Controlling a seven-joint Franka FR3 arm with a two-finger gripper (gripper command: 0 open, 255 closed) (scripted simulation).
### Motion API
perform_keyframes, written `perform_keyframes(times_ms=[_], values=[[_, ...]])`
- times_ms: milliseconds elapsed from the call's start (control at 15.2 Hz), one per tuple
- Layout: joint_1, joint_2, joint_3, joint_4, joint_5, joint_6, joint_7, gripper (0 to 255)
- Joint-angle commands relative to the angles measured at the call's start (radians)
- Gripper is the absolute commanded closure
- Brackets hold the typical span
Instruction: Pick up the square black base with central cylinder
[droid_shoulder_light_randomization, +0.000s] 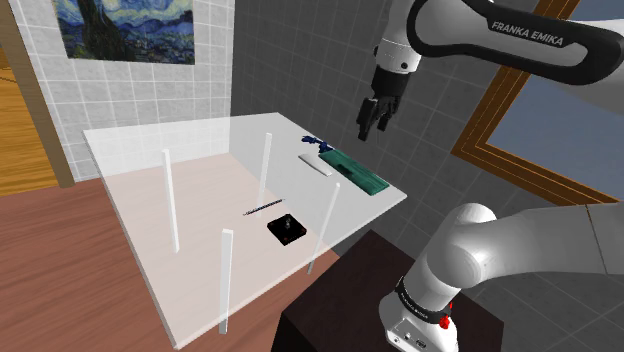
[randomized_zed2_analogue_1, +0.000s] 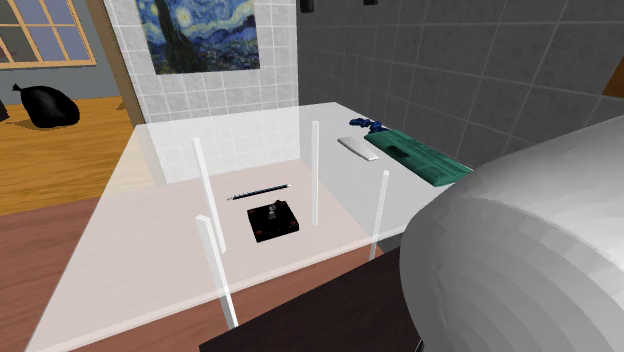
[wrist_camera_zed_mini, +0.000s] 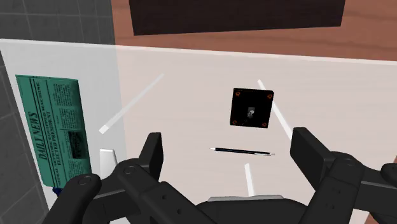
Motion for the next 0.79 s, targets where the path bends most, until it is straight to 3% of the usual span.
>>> perform_keyframes(times_ms=[0, 726], values=[[0.0, 0.0, 0.0, 0.0, 0.0, 0.0, 0.0, 0], [-0.01, 0.145, 0.031, -0.25, 0.076, 0.395, 0.148, 0]])
